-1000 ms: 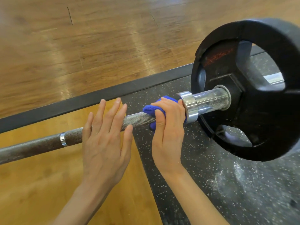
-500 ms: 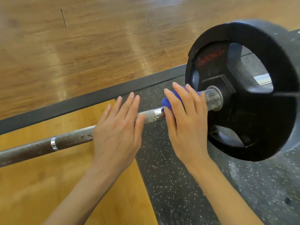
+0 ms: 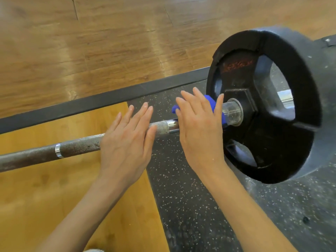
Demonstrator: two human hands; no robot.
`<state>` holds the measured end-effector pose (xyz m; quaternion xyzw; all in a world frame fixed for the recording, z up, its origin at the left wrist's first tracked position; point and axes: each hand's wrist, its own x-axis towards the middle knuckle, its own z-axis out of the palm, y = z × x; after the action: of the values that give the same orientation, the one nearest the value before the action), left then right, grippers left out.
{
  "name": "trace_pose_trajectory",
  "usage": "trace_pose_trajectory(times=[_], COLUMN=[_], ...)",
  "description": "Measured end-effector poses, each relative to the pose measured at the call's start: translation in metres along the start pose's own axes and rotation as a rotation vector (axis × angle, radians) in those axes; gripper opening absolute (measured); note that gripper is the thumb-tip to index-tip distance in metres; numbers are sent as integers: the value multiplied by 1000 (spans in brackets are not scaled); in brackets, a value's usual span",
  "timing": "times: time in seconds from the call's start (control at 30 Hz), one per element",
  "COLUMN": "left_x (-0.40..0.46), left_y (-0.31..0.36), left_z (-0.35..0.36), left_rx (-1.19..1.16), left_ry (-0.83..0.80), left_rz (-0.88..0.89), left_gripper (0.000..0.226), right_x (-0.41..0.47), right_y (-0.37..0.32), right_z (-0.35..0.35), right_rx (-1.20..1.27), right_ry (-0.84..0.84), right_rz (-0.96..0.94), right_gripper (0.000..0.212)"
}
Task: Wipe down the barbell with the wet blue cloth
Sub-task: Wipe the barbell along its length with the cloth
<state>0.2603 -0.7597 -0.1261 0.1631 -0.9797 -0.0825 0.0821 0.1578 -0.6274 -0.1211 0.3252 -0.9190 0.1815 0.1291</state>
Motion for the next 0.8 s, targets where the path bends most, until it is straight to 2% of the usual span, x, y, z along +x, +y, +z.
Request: trace_pose_trajectory(times=[0.1, 0.2, 0.37, 0.63, 0.8], left_x=[-9, -19, -39, -48, -60], left_y=[3, 8, 17, 8, 15], left_z=[-3, -2, -6, -11, -7], left_rx=[-11, -23, -46, -74, -51], left_ry=[-28, -39, -32, -152, -186], left_rz=[-8, -2, 10, 80, 92], left_gripper=[54, 55, 55, 63, 64], right_x=[-49, -41, -50, -108, -108], right_y=[0, 6, 7, 15, 10], right_z=[-9, -12, -25, -43, -45], right_rx=[89, 111, 98, 167, -9], right_ry=[8, 1, -7, -47, -36], right_rz=[-54, -85, -1, -61, -55], right_gripper=[37, 33, 27, 36, 35])
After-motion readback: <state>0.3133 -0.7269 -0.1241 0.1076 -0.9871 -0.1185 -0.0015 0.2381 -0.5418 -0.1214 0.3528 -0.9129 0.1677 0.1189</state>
